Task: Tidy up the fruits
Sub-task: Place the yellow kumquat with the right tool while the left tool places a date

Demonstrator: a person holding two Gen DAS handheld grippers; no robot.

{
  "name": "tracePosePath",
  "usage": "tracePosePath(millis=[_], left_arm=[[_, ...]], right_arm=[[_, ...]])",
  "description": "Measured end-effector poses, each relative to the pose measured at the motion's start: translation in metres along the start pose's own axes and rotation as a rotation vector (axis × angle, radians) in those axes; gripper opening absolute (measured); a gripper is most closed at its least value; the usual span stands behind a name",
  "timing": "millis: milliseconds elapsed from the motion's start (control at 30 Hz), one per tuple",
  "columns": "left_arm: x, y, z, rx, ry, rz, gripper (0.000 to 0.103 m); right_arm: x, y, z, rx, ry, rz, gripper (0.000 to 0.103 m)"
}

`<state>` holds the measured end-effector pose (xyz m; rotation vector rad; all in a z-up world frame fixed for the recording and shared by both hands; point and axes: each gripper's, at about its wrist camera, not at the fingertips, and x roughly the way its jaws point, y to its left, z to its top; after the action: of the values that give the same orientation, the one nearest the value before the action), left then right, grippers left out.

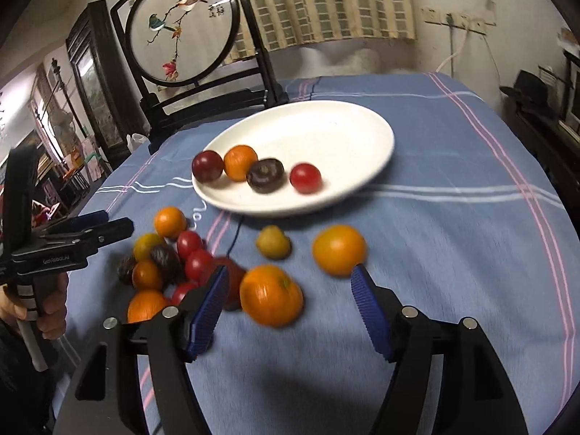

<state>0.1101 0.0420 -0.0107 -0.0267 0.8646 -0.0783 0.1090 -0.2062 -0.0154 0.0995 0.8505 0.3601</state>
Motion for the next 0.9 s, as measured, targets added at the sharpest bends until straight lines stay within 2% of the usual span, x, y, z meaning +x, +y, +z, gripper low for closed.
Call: tracePosePath(millis=[67,167,300,400,567,600,667,700,900], left_arm=[[-0.001,0.007,-0.008,0.007,-0.007,0.006,0.094],[0.002,0.016,-0.019,0.004,-0.001,-0.01,0.094],[0.005,0.028,-0.024,-0.02,0.025,-0.028,0.094],[0.005,0.036,-0.021,-0.059,0.022,-0.031,0.094],[0.002,0.032,-0.022,-0.039,0.015,-0.028,0.094],[0.002,0.031,-0.023,-0.034,0.018,-0.032,0.094],[0.003,0.028,-0.024,-0.019,0.025,-0.04,0.094],[0.003,0.026,-0.025,-0.009,0.028,-0.042,0.094],[0.008,0.01,-0.032,0.076,0.056,-0.045,0.094]], right_arm=[[-0.006,0.002,-0.009,-0.005,-0.002,-0.017,0.074],[-0.009,0.009,-0.022,-0.039,0.029,-0.037,0.074],[-0.012,0.027,-0.038,-0.089,0.087,0.017,0.074],[-0.006,0.058,-0.046,-0.182,0.134,0.049,0.073],[0.014,0.088,-0.044,-0.278,0.166,0.009,0.052],[0.017,0.091,-0.042,-0.286,0.169,0.008,0.041],[0.026,0.092,-0.037,-0.278,0.171,-0.011,0.036],[0.029,0.09,-0.034,-0.273,0.172,-0.013,0.026],[0.026,0.088,-0.039,-0.268,0.158,0.001,0.027]])
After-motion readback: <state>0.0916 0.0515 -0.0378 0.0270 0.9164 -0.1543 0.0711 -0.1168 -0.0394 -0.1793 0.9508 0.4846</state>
